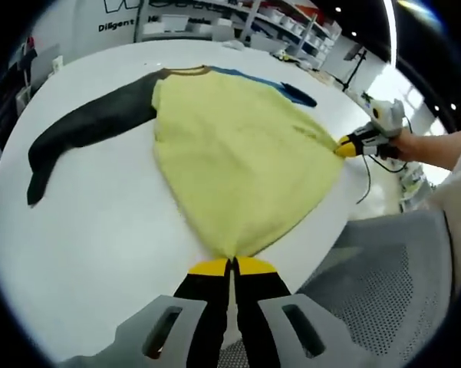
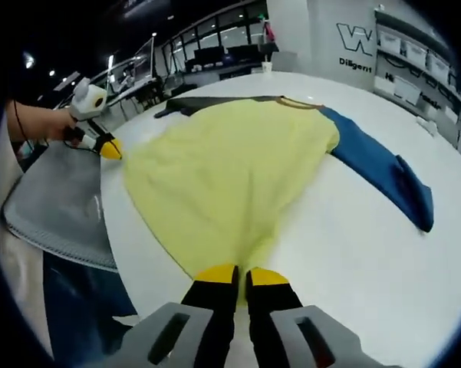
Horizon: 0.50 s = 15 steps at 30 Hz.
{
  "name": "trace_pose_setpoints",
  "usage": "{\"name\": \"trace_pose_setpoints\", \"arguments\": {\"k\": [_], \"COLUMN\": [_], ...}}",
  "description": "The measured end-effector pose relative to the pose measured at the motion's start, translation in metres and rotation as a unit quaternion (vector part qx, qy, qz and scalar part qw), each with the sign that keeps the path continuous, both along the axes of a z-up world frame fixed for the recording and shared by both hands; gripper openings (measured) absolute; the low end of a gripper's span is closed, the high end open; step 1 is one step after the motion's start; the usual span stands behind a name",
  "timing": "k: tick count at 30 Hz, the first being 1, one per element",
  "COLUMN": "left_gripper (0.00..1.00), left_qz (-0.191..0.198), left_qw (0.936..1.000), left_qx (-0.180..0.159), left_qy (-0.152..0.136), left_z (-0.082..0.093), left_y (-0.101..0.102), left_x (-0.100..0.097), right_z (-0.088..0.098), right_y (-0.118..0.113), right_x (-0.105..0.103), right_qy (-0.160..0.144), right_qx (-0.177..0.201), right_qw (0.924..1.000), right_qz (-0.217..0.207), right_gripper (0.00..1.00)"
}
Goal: Fold the garment on the visible template until the final outline fits inside the template.
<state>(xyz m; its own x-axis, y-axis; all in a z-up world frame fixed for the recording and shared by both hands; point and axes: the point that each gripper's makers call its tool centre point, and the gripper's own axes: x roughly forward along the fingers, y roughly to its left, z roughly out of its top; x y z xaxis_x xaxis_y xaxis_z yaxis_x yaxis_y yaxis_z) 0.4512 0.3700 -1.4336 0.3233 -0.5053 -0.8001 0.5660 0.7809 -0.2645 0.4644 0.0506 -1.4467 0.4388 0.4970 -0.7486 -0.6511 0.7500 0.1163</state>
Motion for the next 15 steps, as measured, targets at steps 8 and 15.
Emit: {"name": "trace_pose_setpoints", "arguments": {"k": [8,15], "left_gripper": [0.00,0.07], "left_qz": [0.008,0.069], "left_qw": [0.9995,0.9960], "left_qx": [0.022,0.017], "left_qy": [0.022,-0.055], "left_z": [-0.006,0.015], "left_y": [0.020,0.049], "left_x": [-0.011,0.044], "right_z": [0.003,0.002], "right_y": [-0.003,0.000], "right_x": [-0.013,-0.029], "right_qy": [0.037,0.064], "right_qx": [0.001,0.008], "right_qw": [0.9993,0.9976], "right_qz": [0.004,0.023], "right_gripper": [0.00,0.00]}}
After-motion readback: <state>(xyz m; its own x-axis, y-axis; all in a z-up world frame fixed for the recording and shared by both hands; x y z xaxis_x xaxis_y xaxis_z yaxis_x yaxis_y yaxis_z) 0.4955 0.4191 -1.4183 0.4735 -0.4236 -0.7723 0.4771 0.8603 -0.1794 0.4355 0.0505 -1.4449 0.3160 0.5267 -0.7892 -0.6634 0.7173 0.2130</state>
